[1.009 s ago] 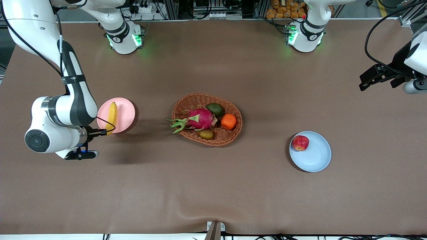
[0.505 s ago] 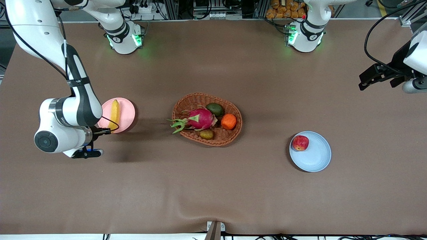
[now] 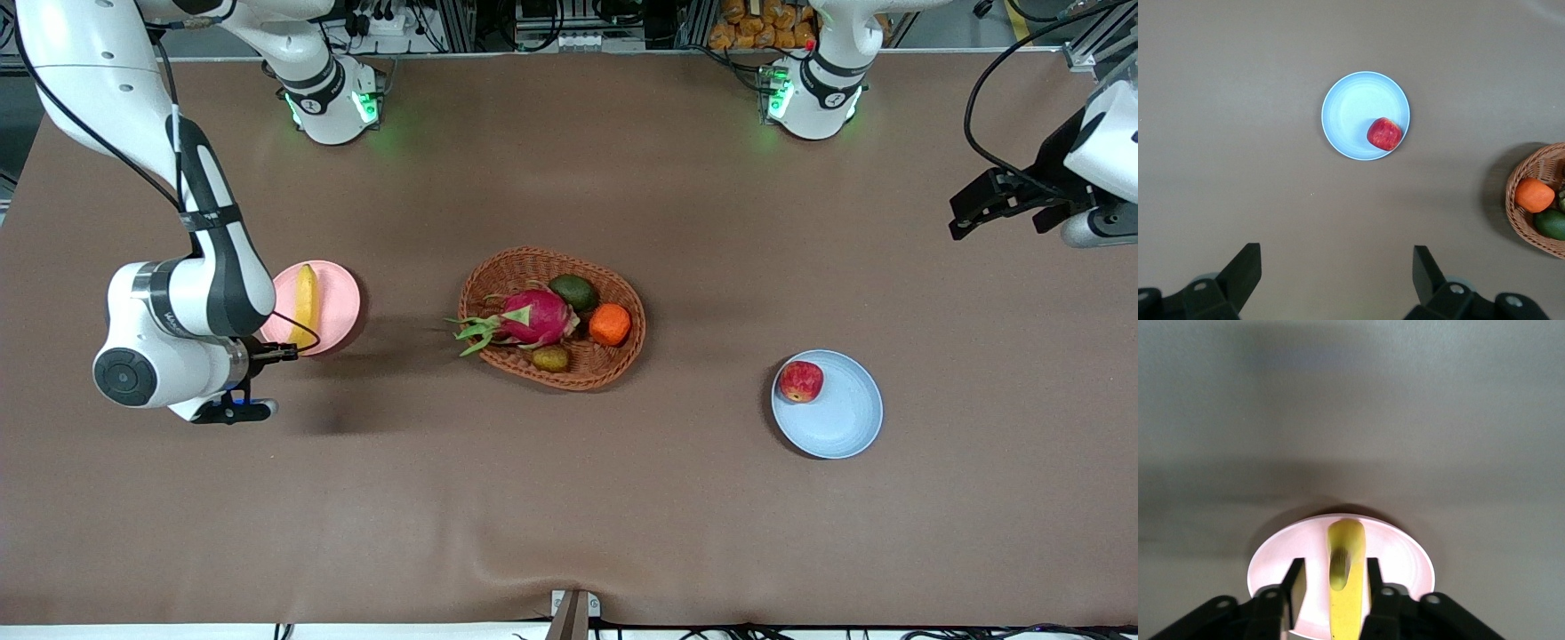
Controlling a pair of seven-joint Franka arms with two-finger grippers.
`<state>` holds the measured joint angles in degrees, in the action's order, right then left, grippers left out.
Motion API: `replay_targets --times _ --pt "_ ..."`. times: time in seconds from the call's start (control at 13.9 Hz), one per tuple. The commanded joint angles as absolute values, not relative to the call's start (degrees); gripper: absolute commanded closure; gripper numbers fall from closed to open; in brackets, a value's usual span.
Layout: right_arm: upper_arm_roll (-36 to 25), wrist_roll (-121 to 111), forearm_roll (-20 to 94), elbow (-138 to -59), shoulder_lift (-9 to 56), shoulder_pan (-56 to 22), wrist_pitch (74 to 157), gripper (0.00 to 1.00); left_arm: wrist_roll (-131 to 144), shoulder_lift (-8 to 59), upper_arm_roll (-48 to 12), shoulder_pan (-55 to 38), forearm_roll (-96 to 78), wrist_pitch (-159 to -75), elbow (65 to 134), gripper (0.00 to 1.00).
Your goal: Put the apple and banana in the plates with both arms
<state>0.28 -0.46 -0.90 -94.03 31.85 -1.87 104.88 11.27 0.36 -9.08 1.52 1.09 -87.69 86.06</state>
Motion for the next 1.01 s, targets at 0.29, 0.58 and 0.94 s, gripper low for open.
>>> replay_targets --times 0.29,0.58,0.94 --pt "0.9 0.0 -0.4 -75.4 30.9 -1.3 89.8 0.00 10.6 -0.4 -9.3 1.7 0.4 -87.2 86.2 0.00" --pt "1.8 -1.0 -0.4 -66.6 29.7 -1.0 83.4 0.00 10.5 -0.4 -9.2 1.9 0.4 -87.1 86.2 0.00" --pt "1.7 -0.1 -0.2 -66.9 19.1 0.0 76.0 0.00 10.1 -0.4 -9.1 2.0 1.0 -87.1 85.9 0.00"
